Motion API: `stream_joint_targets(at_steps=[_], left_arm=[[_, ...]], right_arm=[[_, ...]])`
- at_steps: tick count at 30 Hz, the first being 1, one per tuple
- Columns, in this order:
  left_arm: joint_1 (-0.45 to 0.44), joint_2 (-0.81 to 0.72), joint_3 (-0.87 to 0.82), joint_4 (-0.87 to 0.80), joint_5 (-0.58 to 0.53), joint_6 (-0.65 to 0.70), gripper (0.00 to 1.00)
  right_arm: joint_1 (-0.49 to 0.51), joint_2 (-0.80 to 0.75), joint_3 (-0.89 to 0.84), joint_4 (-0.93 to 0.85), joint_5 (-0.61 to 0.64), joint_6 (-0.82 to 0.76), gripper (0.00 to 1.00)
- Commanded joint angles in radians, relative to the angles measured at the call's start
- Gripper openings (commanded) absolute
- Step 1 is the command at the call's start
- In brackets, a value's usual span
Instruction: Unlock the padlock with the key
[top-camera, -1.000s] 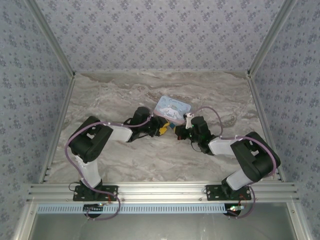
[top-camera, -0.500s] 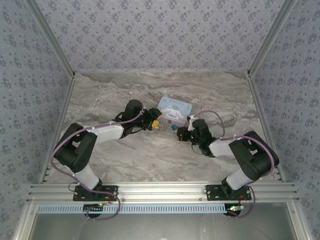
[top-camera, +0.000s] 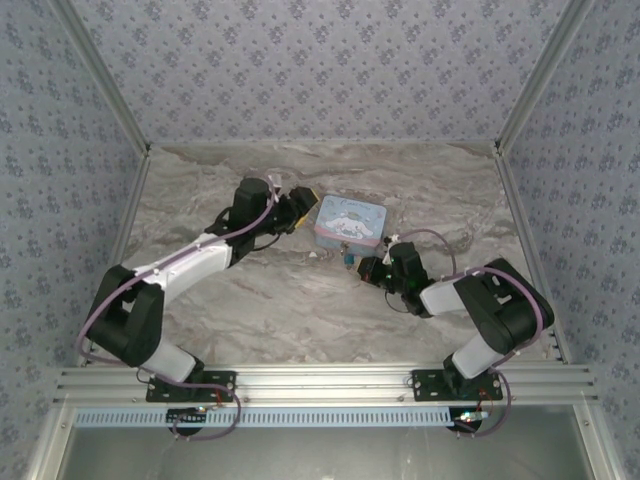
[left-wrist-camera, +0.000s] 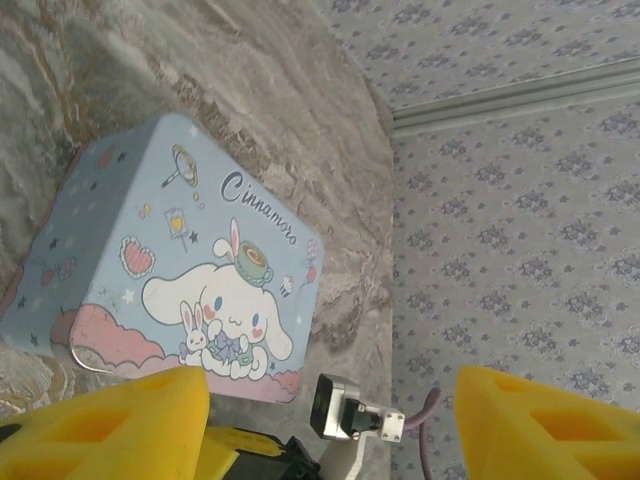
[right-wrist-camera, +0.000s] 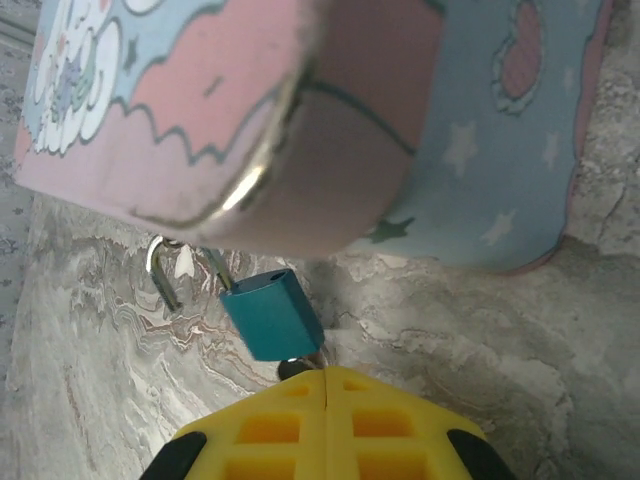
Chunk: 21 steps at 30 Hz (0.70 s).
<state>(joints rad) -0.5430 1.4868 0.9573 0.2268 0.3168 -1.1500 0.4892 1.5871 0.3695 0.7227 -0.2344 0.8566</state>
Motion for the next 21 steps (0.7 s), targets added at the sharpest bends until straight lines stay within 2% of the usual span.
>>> stream_joint_targets(at_steps=[1, 5, 10, 13, 16, 17, 21], left_arm=[[0.008, -0.057, 0.029, -0.039, -0.050, 0.075, 0.67], [0.025, -0.083, 0.029, -0.071, -0.063, 0.114, 0.70], [0.053, -0.081, 0.064, -0.165, -0.081, 0.205, 0.73], [0.074, -0.046, 0.091, -0.216, -0.069, 0.262, 0.76], [0.097, 0.013, 0.116, -0.198, -0.002, 0.317, 0.77], [0.102, 0.040, 0.130, -0.199, 0.016, 0.338, 0.78], [0.110, 0.156, 0.225, -0.231, 0.091, 0.400, 0.79]], right_arm=[[-0.014, 0.012, -0.017, -0.006, -0.020, 0.041, 0.02], [-0.034, -0.024, -0.029, -0.034, -0.024, 0.022, 0.08], [-0.059, -0.137, -0.040, -0.120, -0.004, -0.039, 0.35], [-0.075, -0.219, -0.045, -0.185, 0.019, -0.063, 0.55], [-0.099, -0.309, -0.052, -0.226, 0.039, -0.059, 0.90], [-0.113, -0.342, -0.054, -0.237, 0.039, -0.055, 0.99], [-0.190, -0.397, -0.025, -0.283, -0.034, -0.069, 1.00]])
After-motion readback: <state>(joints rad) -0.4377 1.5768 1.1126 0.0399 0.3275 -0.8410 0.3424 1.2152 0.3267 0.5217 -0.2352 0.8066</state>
